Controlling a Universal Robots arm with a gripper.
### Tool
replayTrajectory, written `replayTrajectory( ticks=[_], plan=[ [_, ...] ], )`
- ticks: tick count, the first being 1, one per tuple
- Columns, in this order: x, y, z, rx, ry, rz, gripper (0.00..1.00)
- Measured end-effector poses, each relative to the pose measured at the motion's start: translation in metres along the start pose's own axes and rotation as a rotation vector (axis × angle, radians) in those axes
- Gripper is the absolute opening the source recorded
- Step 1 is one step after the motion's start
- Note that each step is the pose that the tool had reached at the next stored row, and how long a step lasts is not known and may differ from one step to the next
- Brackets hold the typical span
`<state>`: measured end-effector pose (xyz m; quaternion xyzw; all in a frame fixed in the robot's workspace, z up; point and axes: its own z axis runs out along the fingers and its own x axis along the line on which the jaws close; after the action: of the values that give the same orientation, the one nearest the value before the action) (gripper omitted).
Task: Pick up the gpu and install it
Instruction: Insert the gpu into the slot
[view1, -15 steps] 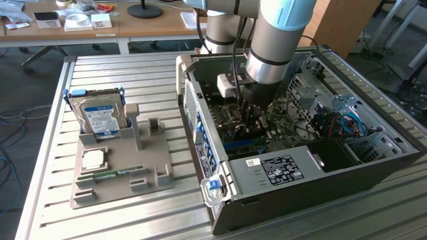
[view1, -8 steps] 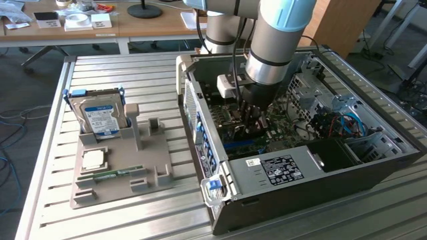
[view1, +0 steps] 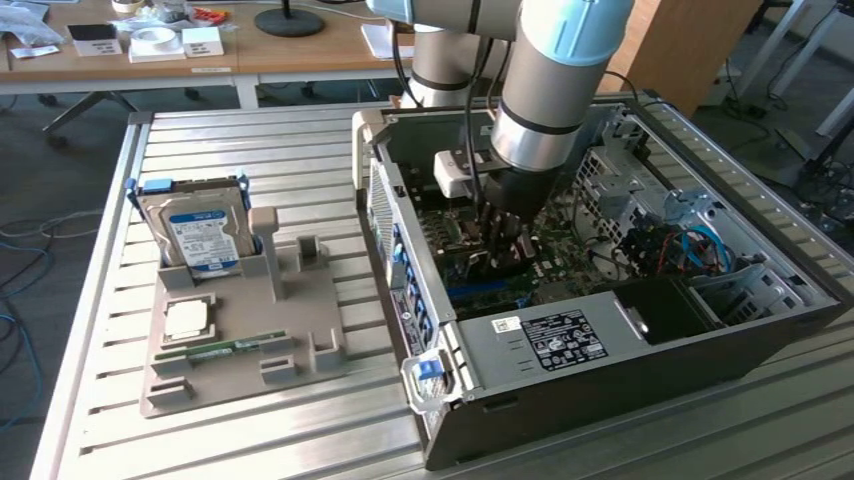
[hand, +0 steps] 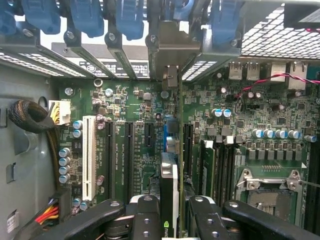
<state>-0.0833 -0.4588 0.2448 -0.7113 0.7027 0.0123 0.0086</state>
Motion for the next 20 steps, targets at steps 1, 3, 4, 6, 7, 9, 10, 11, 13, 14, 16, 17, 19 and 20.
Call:
replayTrajectory(
  ticks=[1, 3, 4, 6, 7, 9, 10, 11, 13, 14, 16, 17, 19, 20],
  plan=[
    [0.0002, 0.0000, 0.0000, -0.0013, 0.0000, 0.000, 0.27],
    [0.0002, 0.0000, -0.0001, -0.0025, 0.0001, 0.000, 0.27],
    [0.0003, 0.0000, -0.0001, -0.0026, 0.0001, 0.000, 0.27],
    [0.0004, -0.0001, 0.0000, -0.0040, 0.0001, 0.000, 0.27],
    [0.0004, -0.0002, 0.0000, -0.0047, 0.0002, 0.000, 0.27],
    [0.0004, -0.0004, 0.0002, -0.0061, 0.0002, 0.000, 0.27],
    [0.0004, -0.0006, 0.0004, -0.0068, 0.0000, 0.001, 0.27],
    [0.0004, -0.0008, 0.0005, -0.0077, 0.0000, 0.001, 0.27],
    [0.0005, -0.0014, 0.0008, -0.0100, -0.0001, 0.001, 0.27],
    [0.0005, -0.0015, 0.0009, -0.0109, 0.0000, 0.001, 0.27],
    [0.0006, -0.0022, 0.0012, -0.0139, -0.0001, 0.002, 0.27],
    [0.0007, -0.0028, 0.0013, -0.0166, -0.0001, 0.002, 0.27],
    [0.0010, -0.0045, 0.0016, -0.0238, -0.0003, 0.002, 0.27],
    [0.0011, -0.0054, 0.0016, -0.0270, -0.0002, 0.003, 0.27]
  ],
)
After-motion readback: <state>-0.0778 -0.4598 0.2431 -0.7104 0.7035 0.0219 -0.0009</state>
